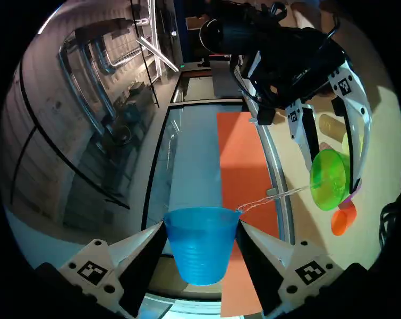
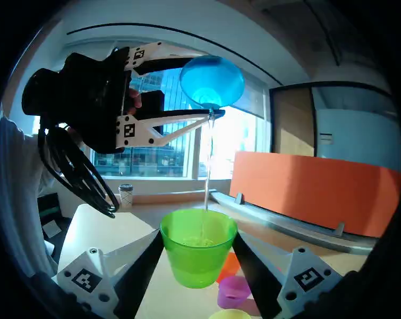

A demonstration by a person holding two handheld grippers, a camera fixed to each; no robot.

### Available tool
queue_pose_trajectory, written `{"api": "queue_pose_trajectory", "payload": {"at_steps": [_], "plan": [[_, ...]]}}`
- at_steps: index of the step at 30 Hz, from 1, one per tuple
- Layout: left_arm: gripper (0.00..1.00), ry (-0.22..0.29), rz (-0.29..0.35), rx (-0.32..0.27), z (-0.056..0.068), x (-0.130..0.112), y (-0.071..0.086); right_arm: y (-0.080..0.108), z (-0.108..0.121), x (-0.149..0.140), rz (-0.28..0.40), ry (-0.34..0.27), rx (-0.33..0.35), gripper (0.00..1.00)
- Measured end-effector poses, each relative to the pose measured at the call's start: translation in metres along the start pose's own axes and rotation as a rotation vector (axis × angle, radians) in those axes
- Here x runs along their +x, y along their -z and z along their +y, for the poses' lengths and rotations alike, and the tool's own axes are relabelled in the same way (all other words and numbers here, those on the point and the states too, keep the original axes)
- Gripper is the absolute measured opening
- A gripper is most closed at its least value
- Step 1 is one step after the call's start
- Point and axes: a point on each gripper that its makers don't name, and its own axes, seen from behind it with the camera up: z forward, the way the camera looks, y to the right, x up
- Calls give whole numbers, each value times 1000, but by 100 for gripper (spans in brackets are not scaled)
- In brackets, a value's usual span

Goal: Pour water

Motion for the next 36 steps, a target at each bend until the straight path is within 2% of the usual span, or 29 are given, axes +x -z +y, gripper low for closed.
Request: {"api": "queue_pose_trajectory", "payload": {"at_steps": [9, 18, 24, 30, 33, 36], "plan": [[87, -56, 2, -3, 5, 3, -1, -1, 1, 1, 3, 0, 0, 89], [87, -82, 7, -2, 3, 3, -3, -1, 3, 1, 7, -2, -5, 89], [87, -78, 11, 2, 0, 3, -5, -1, 4, 1, 8, -4, -7, 89], [87, -39, 11, -3, 2, 3, -4, -2, 5, 1, 9, -4, -11, 89], [87, 16, 1, -7, 4, 0, -4, -1, 6, 1, 10, -3, -14, 89], [87, 95, -5, -16, 6, -2, -5, 0, 7, 2, 11, -6, -17, 89]]}}
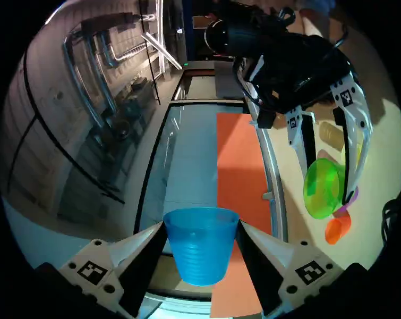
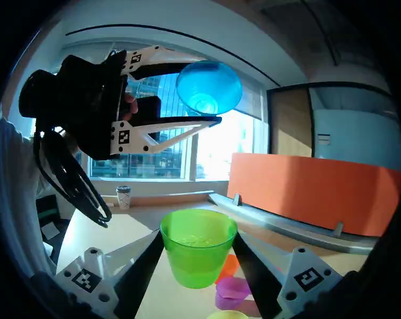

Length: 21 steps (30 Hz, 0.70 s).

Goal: Pour water

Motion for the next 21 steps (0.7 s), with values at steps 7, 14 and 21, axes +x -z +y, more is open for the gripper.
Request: {"api": "queue_pose_trajectory", "payload": {"at_steps": [7, 14, 21], "plan": [[87, 196, -10, 1, -1, -5, -2, 2, 2, 3, 9, -2, -9, 90], [87, 429, -24, 7, 0, -16, -4, 3, 4, 5, 10, -2, -14, 90], [87, 584, -32, 20, 0, -24, -1, 5, 5, 6, 13, -1, -20, 89]]}}
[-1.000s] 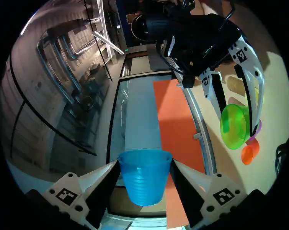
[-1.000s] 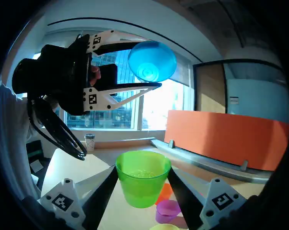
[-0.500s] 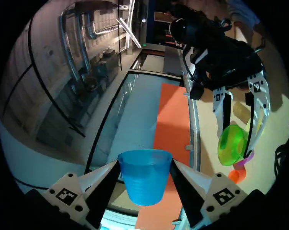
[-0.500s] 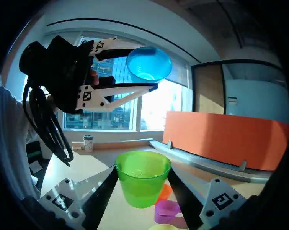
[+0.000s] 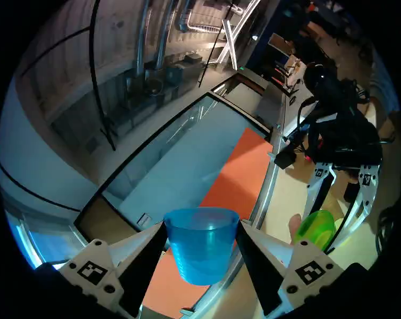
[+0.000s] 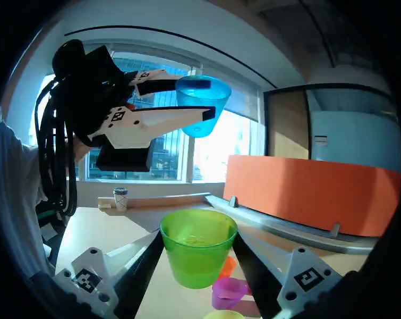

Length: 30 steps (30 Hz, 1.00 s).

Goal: Pour water

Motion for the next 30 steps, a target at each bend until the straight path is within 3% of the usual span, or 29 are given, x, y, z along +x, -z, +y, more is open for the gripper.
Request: {"api": "queue_pose_trajectory", "payload": {"at_steps": [5, 15, 27, 30], "plan": [[87, 108, 1, 12, -5, -1, 2, 1, 2, 2, 5, 1, -3, 89], [87, 380, 9, 12, -12, -8, 3, 3, 4, 5, 16, -1, -9, 89], [87, 744, 7, -51, -15, -13, 2, 7, 6, 8, 25, -3, -14, 89], [87, 801, -1, -73, -14, -17, 0, 7, 5, 9, 25, -2, -13, 89]]}}
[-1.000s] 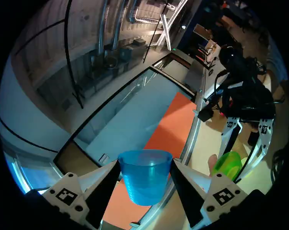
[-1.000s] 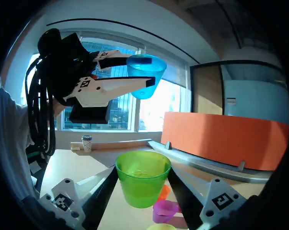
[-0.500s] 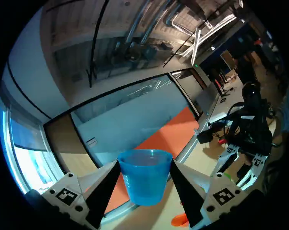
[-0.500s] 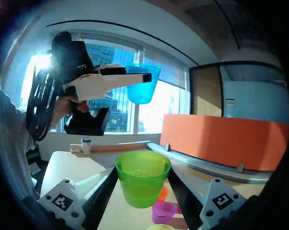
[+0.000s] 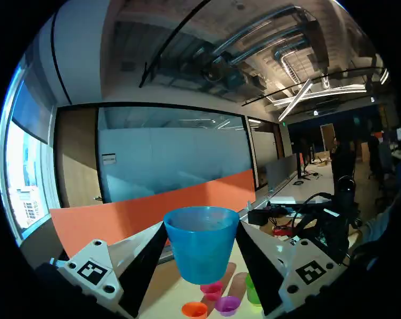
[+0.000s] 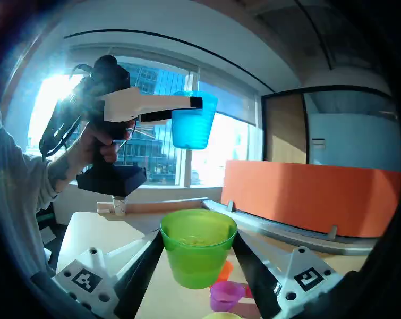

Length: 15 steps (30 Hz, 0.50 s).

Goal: Pour water

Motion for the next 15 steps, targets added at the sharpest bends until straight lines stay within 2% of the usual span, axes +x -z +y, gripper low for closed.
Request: {"api": "queue_pose_trajectory", "payload": {"at_steps": [6, 15], "plan": [[88, 47, -46, -15, -2, -11, 1, 1, 0, 1, -2, 5, -1, 89], [88, 77, -101, -48, 3, -29, 5, 2, -2, -1, -5, 1, 3, 89]]}}
